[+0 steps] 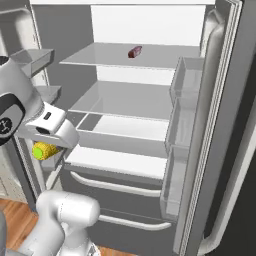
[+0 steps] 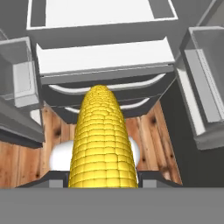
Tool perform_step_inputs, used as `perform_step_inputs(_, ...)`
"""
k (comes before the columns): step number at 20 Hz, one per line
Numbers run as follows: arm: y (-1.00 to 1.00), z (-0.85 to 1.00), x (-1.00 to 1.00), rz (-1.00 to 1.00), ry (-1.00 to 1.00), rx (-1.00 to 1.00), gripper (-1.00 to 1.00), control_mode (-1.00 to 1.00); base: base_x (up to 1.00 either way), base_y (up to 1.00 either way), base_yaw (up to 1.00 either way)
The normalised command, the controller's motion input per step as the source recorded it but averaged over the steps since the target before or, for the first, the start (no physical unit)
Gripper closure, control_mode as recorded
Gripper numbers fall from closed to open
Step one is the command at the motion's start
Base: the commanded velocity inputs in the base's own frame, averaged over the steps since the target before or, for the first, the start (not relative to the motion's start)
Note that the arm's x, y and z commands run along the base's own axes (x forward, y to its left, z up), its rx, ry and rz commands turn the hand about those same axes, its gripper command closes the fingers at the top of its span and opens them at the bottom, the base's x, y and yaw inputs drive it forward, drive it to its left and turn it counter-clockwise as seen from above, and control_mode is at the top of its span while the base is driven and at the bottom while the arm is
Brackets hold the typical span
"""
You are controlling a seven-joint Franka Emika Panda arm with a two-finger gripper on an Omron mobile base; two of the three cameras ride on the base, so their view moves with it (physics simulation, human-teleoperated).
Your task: Pick corn from the fridge and place it on the plate on the counter.
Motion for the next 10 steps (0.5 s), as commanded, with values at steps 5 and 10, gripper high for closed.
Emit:
perform_step_inputs(5,0.0,0.0,0.0,0.0,0.0,0.0,1.0,1.0,-0.24,-0.21,0.54)
perform_step_inputs(10,0.0,0.0,0.0,0.0,0.0,0.0,1.0,1.0,-0.05,-0.21,0.8)
